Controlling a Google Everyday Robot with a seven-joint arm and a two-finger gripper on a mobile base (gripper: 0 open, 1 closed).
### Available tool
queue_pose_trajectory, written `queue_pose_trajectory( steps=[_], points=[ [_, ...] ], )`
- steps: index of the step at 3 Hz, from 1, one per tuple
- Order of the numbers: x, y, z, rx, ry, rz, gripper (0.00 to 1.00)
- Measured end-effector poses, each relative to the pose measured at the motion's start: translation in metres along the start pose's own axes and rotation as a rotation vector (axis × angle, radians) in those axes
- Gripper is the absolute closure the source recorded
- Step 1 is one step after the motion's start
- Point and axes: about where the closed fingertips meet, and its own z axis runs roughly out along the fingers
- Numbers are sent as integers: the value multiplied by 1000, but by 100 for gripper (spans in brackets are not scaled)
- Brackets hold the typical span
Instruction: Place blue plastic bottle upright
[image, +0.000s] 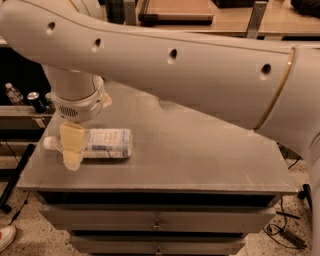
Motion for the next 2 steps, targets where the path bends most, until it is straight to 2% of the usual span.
queue_pose_trajectory(
  steps=[1, 2],
  points=[
    [-3, 3, 6, 14, -19, -45, 0],
    [-8, 5, 11, 3, -38, -117, 0]
  ],
)
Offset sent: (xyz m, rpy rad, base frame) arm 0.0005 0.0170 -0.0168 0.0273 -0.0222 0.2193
